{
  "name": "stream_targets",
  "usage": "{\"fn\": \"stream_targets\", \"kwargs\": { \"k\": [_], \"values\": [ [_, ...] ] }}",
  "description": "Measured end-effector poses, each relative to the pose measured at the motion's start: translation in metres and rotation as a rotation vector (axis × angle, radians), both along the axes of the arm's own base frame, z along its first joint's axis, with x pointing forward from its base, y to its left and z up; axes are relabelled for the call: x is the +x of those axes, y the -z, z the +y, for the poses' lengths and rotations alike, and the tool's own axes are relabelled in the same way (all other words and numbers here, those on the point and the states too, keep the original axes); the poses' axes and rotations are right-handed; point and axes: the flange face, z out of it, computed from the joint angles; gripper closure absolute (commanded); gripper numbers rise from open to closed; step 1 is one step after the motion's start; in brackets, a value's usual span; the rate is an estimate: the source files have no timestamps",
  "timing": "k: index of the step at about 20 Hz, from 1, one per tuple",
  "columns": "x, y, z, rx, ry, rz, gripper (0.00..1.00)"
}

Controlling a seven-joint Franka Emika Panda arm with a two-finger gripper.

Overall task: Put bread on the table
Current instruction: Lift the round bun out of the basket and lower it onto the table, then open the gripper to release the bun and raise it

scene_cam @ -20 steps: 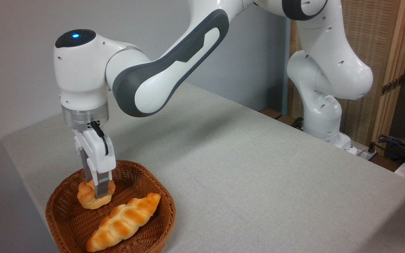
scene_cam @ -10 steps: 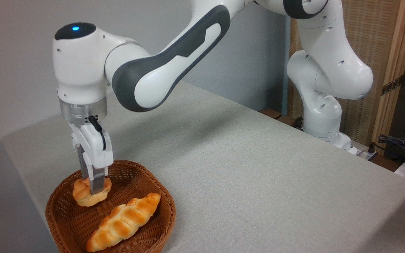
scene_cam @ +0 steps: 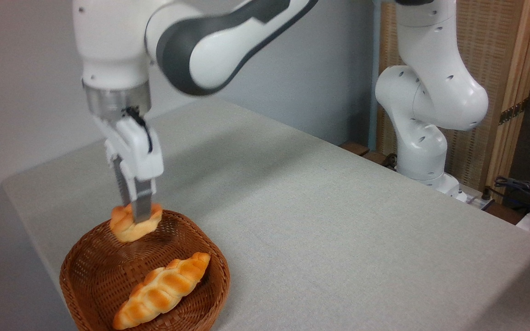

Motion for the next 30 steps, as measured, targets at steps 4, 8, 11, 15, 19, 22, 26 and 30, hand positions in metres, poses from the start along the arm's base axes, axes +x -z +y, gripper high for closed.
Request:
{"fn": "stream_targets", "kwargs": {
  "k": [4,8,11,15,19,22,26,30],
  "values": [
    [-0.046,-0.040,0.015,0.040,0.044,0.100,0.55],
    [-0.093,-0.021,-0.007,0.098,0.127,0.176,0.29],
    [-0.117,0.008,-0.033,0.164,0.202,0.213,0.19],
    [-0.127,0.049,-0.058,0.193,0.262,0.188,0.00],
    [-0.128,0.071,-0.058,0.202,0.291,0.186,0.00],
    [-0.125,0.075,-0.056,0.202,0.293,0.183,0.00],
    [-0.123,0.072,-0.056,0.200,0.290,0.173,0.00],
    [-0.114,0.047,-0.048,0.195,0.268,0.152,0.00]
  ]
}}
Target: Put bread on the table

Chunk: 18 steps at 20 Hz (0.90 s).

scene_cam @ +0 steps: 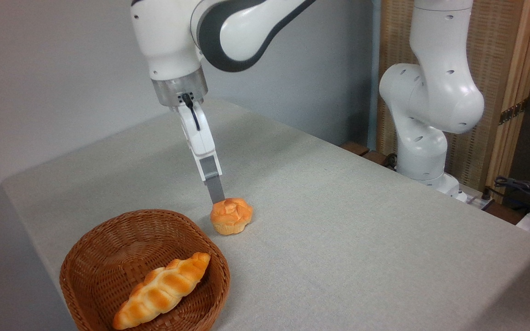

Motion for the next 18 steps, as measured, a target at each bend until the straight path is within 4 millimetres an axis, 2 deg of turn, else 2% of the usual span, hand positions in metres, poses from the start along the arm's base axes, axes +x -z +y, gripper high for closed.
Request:
{"fn": "stream_targets", "kwargs": {
  "k": [2,4,7,10,14,18],
  "values": [
    [0.008,-0.021,0.013,-0.003,-0.029,-0.011,0.00],
    [0.017,-0.048,0.035,-0.021,-0.082,-0.029,0.00],
    [0.029,-0.099,0.073,-0.092,-0.198,-0.079,0.00],
    [0.030,-0.134,0.098,-0.112,-0.288,-0.100,0.00],
    [0.032,-0.154,0.104,-0.109,-0.323,-0.058,0.00],
    [0.042,-0.156,0.108,-0.109,-0.354,-0.048,0.00]
  ]
}}
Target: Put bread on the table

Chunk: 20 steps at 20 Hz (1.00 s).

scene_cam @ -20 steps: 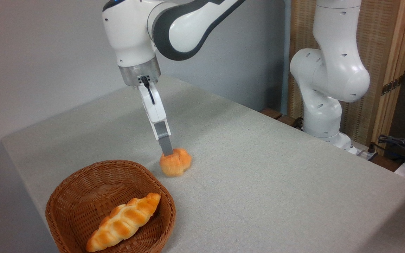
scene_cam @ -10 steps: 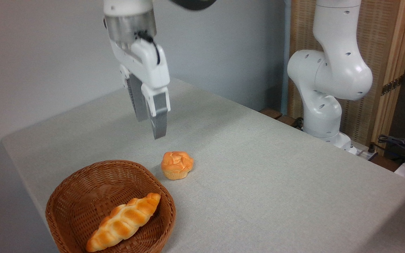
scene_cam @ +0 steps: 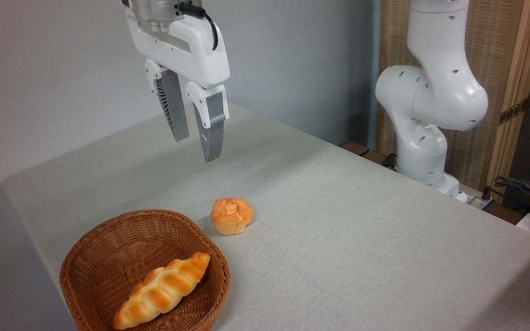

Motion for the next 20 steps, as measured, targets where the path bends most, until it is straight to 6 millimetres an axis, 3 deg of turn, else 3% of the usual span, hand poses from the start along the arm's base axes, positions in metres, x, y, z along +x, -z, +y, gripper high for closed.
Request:
{"fn": "stream_targets", "kwargs": {
  "k": [11,20],
  "values": [
    [0.005,-0.001,0.020,0.000,-0.036,0.001,0.00],
    [0.005,0.002,0.008,0.038,-0.007,0.003,0.00]
  ]
}}
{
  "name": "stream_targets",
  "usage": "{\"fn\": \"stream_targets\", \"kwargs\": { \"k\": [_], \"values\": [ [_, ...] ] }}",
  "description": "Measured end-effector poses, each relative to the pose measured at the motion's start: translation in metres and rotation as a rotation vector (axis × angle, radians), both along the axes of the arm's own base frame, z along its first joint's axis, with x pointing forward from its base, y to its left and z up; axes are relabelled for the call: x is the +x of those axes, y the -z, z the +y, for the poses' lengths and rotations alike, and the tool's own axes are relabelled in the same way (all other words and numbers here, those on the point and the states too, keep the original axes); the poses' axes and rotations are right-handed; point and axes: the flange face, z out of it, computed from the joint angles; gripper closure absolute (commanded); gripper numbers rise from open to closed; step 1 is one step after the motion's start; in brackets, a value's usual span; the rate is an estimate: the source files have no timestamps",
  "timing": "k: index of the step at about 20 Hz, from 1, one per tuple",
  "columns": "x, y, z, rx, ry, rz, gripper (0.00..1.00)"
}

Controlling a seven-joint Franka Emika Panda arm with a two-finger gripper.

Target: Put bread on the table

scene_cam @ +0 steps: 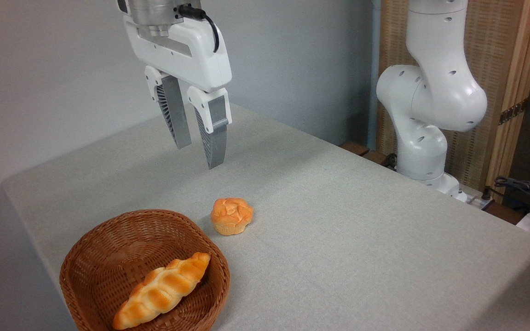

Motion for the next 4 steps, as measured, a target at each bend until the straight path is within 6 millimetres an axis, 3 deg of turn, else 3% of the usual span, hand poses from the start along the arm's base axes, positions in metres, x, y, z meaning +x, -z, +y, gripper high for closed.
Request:
{"fn": "stream_targets", "kwargs": {
  "k": [4],
  "values": [
    [0.0003,0.0008,-0.0008,0.003,0.002,0.001,0.00]
  ]
}}
